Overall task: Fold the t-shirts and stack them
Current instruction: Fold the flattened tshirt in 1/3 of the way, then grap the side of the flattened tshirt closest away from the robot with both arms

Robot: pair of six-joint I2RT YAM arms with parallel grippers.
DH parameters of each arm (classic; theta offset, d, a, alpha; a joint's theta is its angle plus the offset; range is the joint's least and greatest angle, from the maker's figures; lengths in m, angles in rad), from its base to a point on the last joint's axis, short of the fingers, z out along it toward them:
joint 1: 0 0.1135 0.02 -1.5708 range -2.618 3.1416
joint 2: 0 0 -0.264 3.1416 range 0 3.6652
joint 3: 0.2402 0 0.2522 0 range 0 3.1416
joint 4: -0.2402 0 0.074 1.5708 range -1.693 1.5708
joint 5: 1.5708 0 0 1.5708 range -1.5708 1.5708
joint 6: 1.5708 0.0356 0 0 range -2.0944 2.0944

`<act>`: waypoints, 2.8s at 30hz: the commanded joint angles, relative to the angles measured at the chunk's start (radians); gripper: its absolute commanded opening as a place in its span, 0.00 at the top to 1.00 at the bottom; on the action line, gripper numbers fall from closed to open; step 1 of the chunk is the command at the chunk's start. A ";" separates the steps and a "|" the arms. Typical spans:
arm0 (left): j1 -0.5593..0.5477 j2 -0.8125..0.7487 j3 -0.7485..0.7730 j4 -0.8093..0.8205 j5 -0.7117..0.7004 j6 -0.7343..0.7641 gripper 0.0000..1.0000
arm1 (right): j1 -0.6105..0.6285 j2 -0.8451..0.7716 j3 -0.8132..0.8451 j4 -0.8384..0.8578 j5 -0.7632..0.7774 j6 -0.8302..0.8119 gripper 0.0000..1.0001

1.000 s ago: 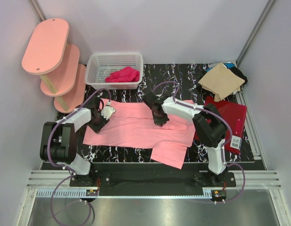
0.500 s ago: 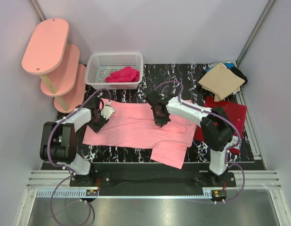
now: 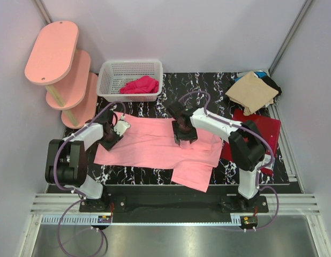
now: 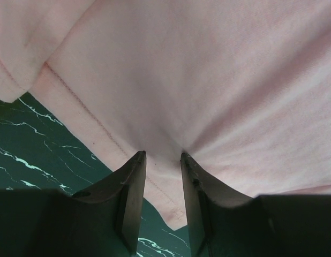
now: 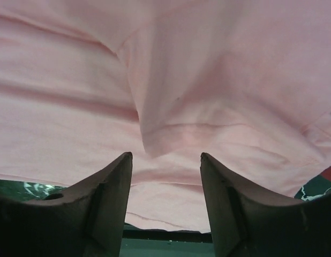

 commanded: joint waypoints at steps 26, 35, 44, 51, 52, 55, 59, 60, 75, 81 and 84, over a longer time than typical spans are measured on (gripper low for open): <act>0.066 -0.144 -0.028 -0.051 -0.004 0.017 0.62 | -0.452 0.357 0.299 0.120 -0.010 0.173 0.44; 0.067 -0.125 -0.028 -0.051 0.020 0.006 0.62 | -0.489 0.430 0.386 0.111 -0.068 0.141 0.44; 0.066 -0.039 0.088 -0.031 0.063 -0.104 0.63 | -0.491 0.412 0.421 0.110 -0.091 0.107 0.41; 0.178 -0.179 0.206 -0.138 0.187 -0.158 0.61 | -0.465 0.199 0.458 0.099 0.089 0.108 0.39; 0.193 -0.232 0.209 -0.156 0.206 -0.150 0.61 | -0.452 0.162 0.444 0.100 0.107 0.104 0.39; 0.205 -0.359 0.184 -0.230 0.238 -0.104 0.56 | -0.393 0.013 0.359 0.100 0.134 0.099 0.35; 0.204 -0.479 0.102 -0.313 0.250 -0.023 0.54 | -0.299 -0.224 0.121 0.114 0.066 0.113 0.31; 0.202 -0.493 0.058 -0.331 0.243 -0.004 0.54 | -0.284 -0.266 0.058 0.119 0.024 0.116 0.31; 0.133 -0.409 -0.142 -0.218 0.114 0.109 0.57 | -0.153 -0.660 -0.571 0.028 -0.254 0.279 0.32; 0.135 -0.368 -0.166 -0.135 0.089 0.112 0.57 | -0.116 -0.673 -0.637 0.005 -0.268 0.306 0.31; 0.135 -0.332 -0.176 -0.094 0.076 0.108 0.57 | -0.096 -0.705 -0.665 -0.039 -0.289 0.309 0.31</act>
